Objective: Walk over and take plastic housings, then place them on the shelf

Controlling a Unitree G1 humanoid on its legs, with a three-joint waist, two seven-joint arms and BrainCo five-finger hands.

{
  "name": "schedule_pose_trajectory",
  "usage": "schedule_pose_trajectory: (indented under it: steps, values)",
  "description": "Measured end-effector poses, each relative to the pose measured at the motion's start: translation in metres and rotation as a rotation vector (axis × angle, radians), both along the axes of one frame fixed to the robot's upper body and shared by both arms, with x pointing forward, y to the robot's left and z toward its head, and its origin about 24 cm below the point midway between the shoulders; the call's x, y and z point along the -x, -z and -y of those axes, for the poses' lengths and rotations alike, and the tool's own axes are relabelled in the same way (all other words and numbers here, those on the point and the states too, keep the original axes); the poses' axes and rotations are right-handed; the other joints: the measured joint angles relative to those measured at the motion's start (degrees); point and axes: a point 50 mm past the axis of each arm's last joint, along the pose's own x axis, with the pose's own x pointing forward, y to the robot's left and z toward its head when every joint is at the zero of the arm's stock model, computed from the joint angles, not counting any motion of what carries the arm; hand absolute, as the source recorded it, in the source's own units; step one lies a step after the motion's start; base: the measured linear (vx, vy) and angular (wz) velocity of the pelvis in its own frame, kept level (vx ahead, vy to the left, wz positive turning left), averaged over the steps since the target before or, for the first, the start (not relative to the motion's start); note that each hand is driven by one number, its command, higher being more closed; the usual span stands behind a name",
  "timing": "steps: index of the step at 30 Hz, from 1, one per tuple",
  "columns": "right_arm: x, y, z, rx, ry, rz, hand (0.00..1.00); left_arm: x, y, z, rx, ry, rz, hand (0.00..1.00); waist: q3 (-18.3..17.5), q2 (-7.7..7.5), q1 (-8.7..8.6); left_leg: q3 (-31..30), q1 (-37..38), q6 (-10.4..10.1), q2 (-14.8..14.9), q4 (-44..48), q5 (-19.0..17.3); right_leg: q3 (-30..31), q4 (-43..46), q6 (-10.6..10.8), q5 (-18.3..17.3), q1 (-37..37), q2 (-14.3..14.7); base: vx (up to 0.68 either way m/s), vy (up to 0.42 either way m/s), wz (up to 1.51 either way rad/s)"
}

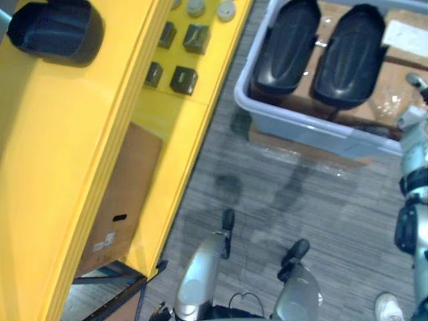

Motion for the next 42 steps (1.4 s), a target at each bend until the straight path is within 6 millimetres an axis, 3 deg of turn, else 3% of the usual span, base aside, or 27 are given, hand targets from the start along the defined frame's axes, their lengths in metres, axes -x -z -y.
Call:
schedule_pose_trajectory:
  steps: [4,8,18,23,24,27,32,38,42]
  values:
    - [0.001,-0.002,0.004,0.006,0.018,-0.022,0.0,-0.002,0.0,0.003,0.03,-0.007,0.014,0.0,-0.07,0.11,0.96,-0.67,-2.06,0.07,-0.33,1.4,0.02,-0.51,0.69,-0.01,-0.01,-1.39,-0.37,-0.03,0.032,0.07]
    - [0.008,-0.011,0.012,0.034,0.061,-0.031,0.0,-0.009,0.0,0.006,0.058,0.003,0.027,0.0,-0.46,0.7,3.4,-1.22,-4.36,0.03,-0.38,2.54,-0.05,-0.68,2.41,-0.78,-0.72,-3.88,-0.79,-0.05,0.018,0.03]
    - [0.018,-0.018,0.024,0.094,0.134,-0.131,0.0,-0.01,0.0,0.018,0.102,0.053,0.041,0.0,-3.65,5.22,6.88,-2.61,-9.27,0.46,-0.59,5.78,-0.65,-2.02,4.14,-0.69,-1.46,-6.82,-1.3,-0.02,0.008,0.05]
    - [0.027,-0.022,0.033,0.083,0.228,-0.19,0.0,-0.013,-0.001,0.019,0.131,0.055,0.056,0.0,-3.71,5.31,9.27,-2.87,-10.22,0.16,-0.15,6.04,-0.87,-2.31,4.41,-1.05,-1.83,-7.78,-1.18,0.0,-0.006,0.01]
    - [0.029,-0.022,0.035,0.069,0.248,-0.203,1.0,-0.013,-0.001,0.022,0.143,0.059,0.058,0.0,-3.83,5.46,9.79,-2.93,-10.4,0.18,-0.1,6.19,-1.02,-2.44,4.32,-1.09,-1.85,-7.81,-1.11,0.0,0.0,0.0]
    - [0.035,-0.025,0.041,0.051,0.279,-0.23,1.0,-0.013,0.0,0.024,0.15,0.071,0.057,0.0,-4.6,6.51,10.4,-3.78,-11.96,0.26,-0.06,7.82,-1.8,-3.75,4.08,-1.1,-1.9,-7.88,-0.83,0.01,0.005,0.09]
    - [0.066,-0.028,0.069,-0.002,0.427,-0.323,1.0,-0.015,-0.002,0.026,0.155,0.088,0.083,0.0,-4.63,6.54,12.72,-3.79,-13.05,0.44,-0.07,8.01,-2.25,-5.16,2.66,-0.81,-1.66,-7.7,-0.83,0.02,0.0,0.0]
    - [0.079,-0.024,0.077,-0.093,0.472,-0.377,1.0,-0.014,-0.001,0.026,0.157,0.1,0.095,0.0,-4.65,6.57,13.13,-4.18,-13.69,0.4,0.34,7.83,-2.26,-6.46,1.23,-0.54,-1.46,-7.38,-0.07,0.05,-0.026,0.02]
    - [0.083,-0.019,0.079,-0.06,0.508,-0.498,1.0,-0.013,-0.001,0.027,0.168,0.082,0.094,0.0,-4.66,6.57,13.59,-4.19,-13.43,0.35,0.7,7.76,-2.3,-6.83,0.3,-0.5,-1.44,-6.64,0.46,0.02,-0.014,0.01]
